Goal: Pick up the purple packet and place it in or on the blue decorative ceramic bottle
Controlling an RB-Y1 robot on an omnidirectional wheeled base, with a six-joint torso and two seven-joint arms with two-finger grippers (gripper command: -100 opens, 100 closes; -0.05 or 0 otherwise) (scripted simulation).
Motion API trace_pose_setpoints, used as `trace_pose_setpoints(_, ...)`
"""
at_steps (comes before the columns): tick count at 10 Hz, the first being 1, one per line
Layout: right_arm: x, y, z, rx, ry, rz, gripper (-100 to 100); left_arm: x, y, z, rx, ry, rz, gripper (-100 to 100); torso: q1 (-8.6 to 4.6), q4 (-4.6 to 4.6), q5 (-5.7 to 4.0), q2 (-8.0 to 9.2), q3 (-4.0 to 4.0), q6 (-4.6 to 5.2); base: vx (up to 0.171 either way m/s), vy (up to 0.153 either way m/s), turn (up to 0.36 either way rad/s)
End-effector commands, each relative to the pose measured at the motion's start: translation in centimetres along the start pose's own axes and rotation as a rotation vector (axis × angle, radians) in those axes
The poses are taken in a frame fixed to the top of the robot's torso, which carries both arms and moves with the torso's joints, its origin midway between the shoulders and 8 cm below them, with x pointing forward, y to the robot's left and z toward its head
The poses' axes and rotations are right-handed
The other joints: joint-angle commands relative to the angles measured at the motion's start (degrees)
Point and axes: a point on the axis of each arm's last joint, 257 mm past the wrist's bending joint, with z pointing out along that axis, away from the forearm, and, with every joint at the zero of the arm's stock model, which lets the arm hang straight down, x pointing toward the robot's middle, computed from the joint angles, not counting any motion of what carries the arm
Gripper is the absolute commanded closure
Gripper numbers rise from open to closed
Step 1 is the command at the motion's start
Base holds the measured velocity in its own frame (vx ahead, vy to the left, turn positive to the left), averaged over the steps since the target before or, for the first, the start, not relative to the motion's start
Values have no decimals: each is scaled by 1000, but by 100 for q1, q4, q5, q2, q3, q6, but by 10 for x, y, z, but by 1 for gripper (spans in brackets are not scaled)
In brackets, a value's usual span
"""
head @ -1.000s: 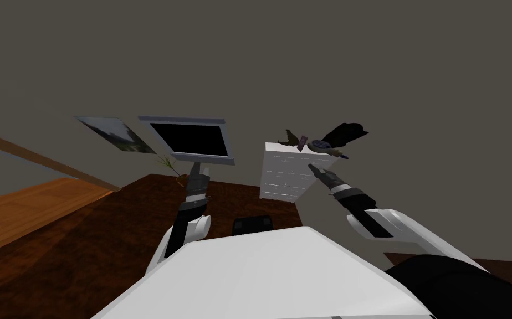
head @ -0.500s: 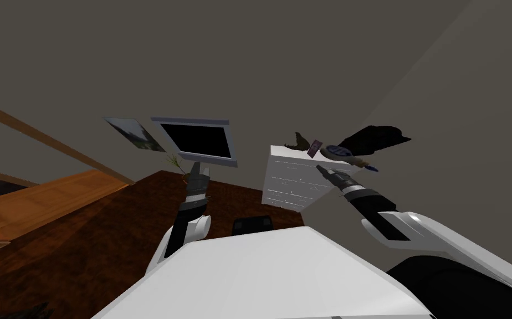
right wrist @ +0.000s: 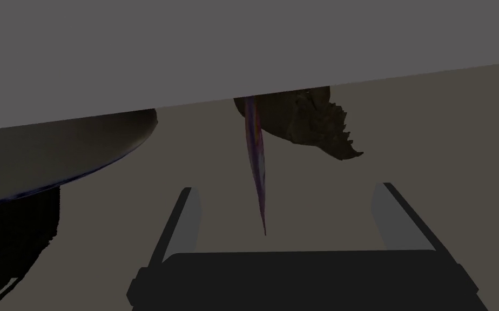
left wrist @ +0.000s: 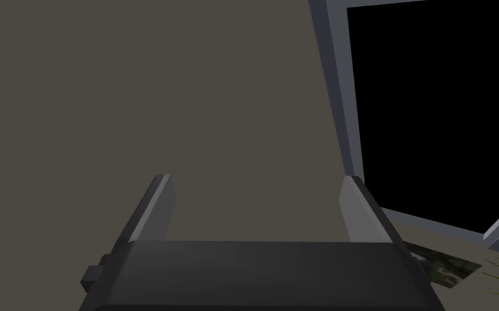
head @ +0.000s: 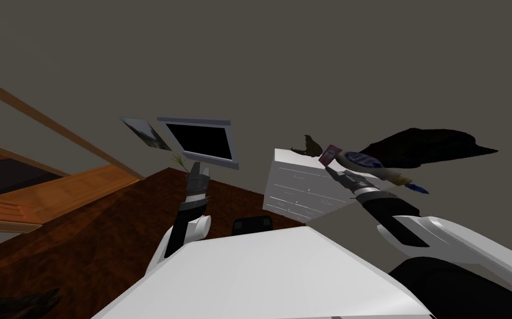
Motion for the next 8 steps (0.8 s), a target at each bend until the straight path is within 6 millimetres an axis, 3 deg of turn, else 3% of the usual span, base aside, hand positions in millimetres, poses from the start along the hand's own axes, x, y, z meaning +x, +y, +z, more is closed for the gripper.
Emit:
trace_pose_setpoints(1, -4, -21, -5, 55, 6, -42, -100, 0, 0, 0, 0, 0, 0, 0, 0, 0, 0, 0, 0, 0, 172, -98, 182)
trace_pose_setpoints(3, -9, -34, -8, 90, 10, -76, -100, 0, 0, 0, 0, 0, 0, 0, -1, -1, -1, -4, -2, -2, 151, -58, 151)
trace_pose_setpoints(4, -8, -30, -6, 81, 9, -68, -100, 0, 0, 0, 0, 0, 0, 0, 15, 1, 2, 6, 3, 1, 53, -15, 17)
trace_pose_setpoints(5, -8, -31, -6, 83, 8, -69, 0, 0, 0, 0, 0, 0, 0, 0, 27, 7, 5, 32, 17, 3, 12, -4, 0)
trace_pose_setpoints(6, -8, -31, -6, 83, 8, -69, -100, 0, 0, 0, 0, 0, 0, 0, 33, 12, 7, 51, 29, 4, 6, -2, 2)
trace_pose_setpoints(7, -8, -31, -6, 83, 8, -69, 100, 0, 0, 0, 0, 0, 0, 0, 36, 14, 8, 59, 34, 4, 0, 0, 0)
trace_pose_setpoints(8, -8, -31, -6, 83, 8, -69, 100, 0, 0, 0, 0, 0, 0, 0, 37, 15, 8, 63, 37, 5, 0, 0, 0)
